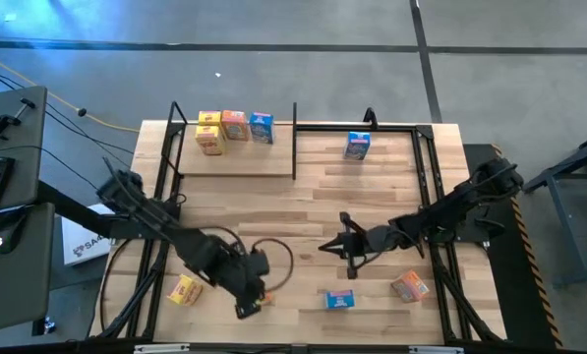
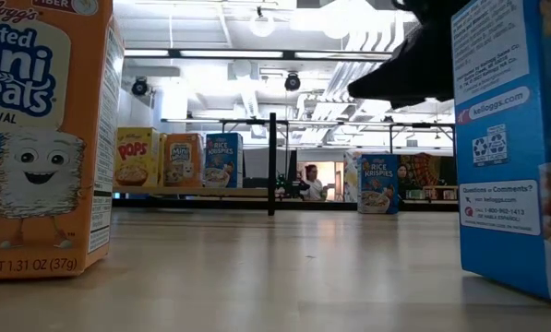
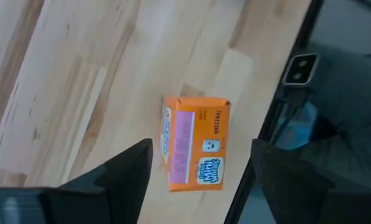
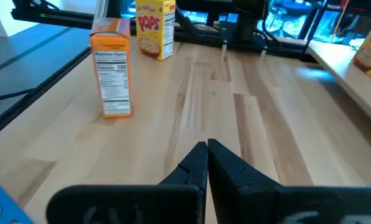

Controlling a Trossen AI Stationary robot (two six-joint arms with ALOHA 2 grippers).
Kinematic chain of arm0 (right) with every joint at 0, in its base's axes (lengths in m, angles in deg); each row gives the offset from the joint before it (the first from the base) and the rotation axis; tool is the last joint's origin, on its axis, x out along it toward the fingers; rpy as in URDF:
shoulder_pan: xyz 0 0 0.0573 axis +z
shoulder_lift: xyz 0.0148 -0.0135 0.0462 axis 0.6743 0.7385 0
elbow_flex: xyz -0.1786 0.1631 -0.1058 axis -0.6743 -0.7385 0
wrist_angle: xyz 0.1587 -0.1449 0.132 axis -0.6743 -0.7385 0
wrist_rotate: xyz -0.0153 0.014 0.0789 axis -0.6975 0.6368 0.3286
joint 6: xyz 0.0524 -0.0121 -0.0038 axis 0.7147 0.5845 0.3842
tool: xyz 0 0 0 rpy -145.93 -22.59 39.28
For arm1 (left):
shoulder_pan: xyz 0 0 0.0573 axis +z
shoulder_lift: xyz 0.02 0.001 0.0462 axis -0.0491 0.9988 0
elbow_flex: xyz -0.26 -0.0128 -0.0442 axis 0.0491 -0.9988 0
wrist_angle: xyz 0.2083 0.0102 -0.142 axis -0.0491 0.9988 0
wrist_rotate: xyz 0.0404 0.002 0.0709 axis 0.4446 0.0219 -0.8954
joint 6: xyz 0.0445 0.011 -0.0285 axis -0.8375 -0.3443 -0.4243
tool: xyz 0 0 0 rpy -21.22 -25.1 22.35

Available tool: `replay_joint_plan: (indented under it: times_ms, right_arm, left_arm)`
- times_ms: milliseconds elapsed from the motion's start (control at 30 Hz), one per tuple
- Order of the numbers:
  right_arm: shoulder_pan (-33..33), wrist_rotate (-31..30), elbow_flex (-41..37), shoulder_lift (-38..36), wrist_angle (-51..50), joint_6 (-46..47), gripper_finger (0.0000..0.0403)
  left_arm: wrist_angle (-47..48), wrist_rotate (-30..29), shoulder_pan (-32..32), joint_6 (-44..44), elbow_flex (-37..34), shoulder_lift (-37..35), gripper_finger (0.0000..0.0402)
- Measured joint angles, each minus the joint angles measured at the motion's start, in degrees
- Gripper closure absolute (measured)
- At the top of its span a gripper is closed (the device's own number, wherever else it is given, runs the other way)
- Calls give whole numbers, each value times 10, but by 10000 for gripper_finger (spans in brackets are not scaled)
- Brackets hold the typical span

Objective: Stack cereal on shelf
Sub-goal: Put the left orange cereal box on the shelf aligned with the other orange cereal box

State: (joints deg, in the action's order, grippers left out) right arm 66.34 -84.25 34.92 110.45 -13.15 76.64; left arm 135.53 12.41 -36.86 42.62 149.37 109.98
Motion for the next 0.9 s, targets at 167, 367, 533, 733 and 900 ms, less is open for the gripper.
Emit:
replay_joint_plan:
  times_ms: [167, 367, 533, 733, 900]
  right_arm:
    - [29, -13, 0, 0, -8, 11, 403]
    - [60, -33, 0, 0, -16, 18, 403]
    - [80, -50, 0, 0, -16, 23, 403]
    - [95, -57, 0, 0, -16, 29, 403]
    - [96, -57, 0, 0, -16, 33, 403]
  left_arm:
    - [82, -17, -15, 12, 105, 83, 125]
    - [136, -17, -28, 17, 165, 151, 123]
    - [147, -22, -32, 38, 166, 160, 123]
    - [157, -45, -33, 42, 166, 160, 123]
    - [148, -38, -33, 37, 162, 160, 123]
